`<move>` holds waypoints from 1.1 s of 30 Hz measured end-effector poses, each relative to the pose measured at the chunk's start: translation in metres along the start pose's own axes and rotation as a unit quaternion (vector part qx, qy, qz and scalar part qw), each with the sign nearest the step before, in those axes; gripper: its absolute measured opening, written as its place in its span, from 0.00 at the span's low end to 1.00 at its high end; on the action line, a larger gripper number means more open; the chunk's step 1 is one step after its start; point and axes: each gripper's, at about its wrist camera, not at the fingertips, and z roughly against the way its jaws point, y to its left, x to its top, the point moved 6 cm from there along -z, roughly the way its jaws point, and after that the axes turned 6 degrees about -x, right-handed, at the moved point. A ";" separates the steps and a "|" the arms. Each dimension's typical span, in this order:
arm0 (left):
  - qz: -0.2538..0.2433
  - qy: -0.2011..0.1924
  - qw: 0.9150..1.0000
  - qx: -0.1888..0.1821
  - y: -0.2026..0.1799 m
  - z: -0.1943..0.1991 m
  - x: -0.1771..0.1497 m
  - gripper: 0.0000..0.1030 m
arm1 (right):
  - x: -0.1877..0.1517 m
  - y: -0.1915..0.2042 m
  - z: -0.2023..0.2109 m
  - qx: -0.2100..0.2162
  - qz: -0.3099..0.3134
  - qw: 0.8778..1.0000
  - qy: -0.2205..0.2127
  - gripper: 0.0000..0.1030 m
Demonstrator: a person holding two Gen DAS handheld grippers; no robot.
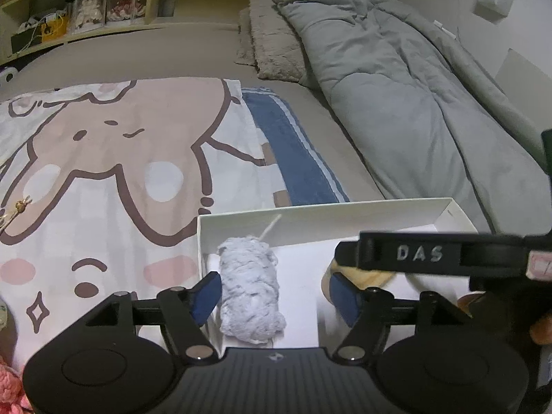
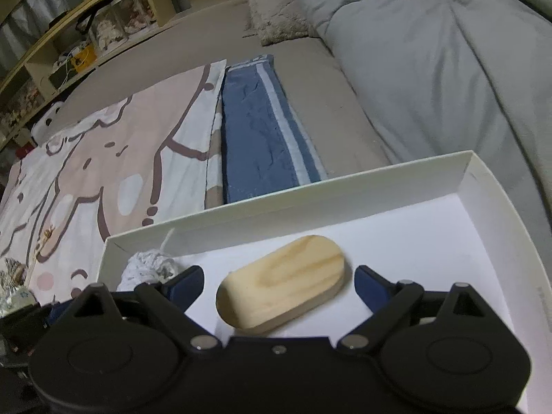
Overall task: Organize objects
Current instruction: 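Carry both held items into the white box and open both tools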
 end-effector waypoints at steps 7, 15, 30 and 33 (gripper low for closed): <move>0.002 0.009 1.000 0.005 -0.003 0.010 -0.002 0.68 | 0.001 -0.005 0.015 0.001 -0.004 1.000 -0.003 0.92; 0.005 0.008 1.000 0.012 -0.006 0.039 -0.002 0.68 | -0.006 -0.008 0.045 0.004 -0.007 1.000 -0.016 0.92; -0.016 0.000 0.999 0.032 -0.009 0.105 -0.012 0.74 | -0.035 -0.004 0.121 -0.008 0.013 0.998 -0.061 0.92; -0.019 -0.003 0.999 0.036 -0.008 0.118 -0.014 0.78 | -0.040 -0.004 0.134 -0.008 0.015 0.998 -0.068 0.92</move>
